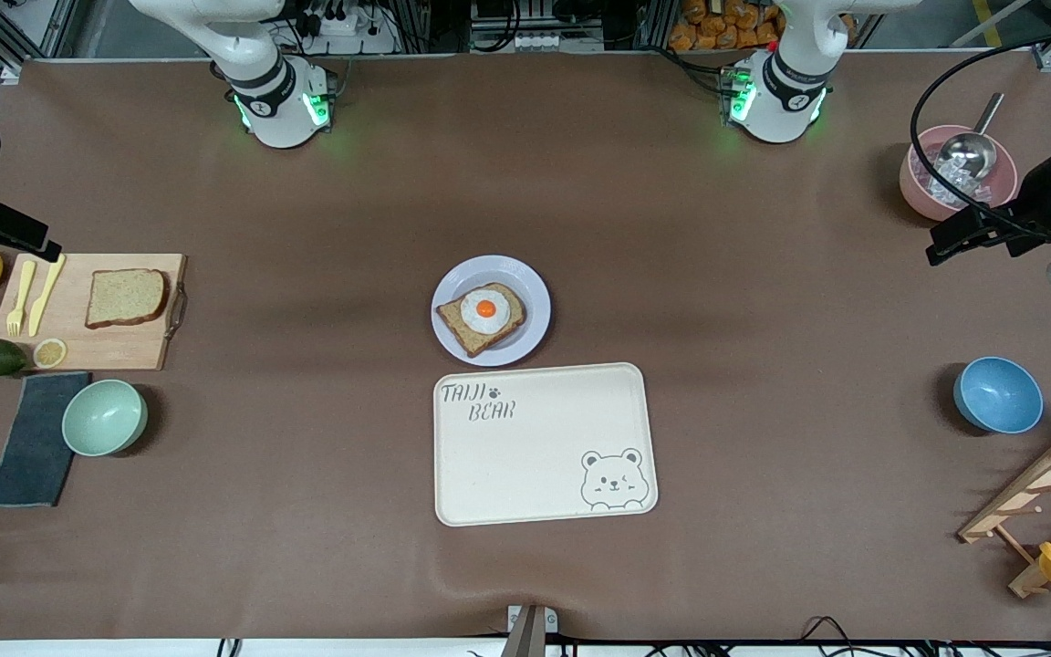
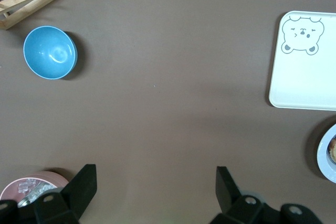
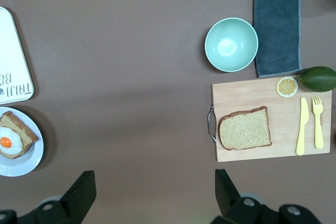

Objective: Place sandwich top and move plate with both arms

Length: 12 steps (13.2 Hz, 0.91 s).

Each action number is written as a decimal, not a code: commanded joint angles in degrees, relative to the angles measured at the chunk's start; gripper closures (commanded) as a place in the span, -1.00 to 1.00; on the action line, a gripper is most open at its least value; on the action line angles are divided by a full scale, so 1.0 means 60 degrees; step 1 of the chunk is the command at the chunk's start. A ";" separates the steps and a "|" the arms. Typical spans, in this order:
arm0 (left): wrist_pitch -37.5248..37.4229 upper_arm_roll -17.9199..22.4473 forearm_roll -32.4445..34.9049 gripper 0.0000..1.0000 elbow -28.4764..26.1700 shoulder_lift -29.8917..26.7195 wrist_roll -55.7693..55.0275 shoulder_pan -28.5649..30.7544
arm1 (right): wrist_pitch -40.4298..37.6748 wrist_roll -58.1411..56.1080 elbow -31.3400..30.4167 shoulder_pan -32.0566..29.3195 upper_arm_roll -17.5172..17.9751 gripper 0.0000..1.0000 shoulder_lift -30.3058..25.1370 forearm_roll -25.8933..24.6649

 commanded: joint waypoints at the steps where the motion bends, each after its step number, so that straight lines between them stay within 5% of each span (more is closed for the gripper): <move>1: -0.0155 -0.0023 0.0086 -1.00 0.0278 0.0117 0.0085 0.0050 | 0.0043 0.0078 -0.0059 -0.0115 0.0073 -1.00 -0.0032 0.0155; 12: -0.0358 0.0109 0.0233 -1.00 0.0191 0.0132 0.0144 -0.0038 | 0.1258 -0.2086 -0.1566 -0.1871 0.0058 -1.00 0.0494 0.0887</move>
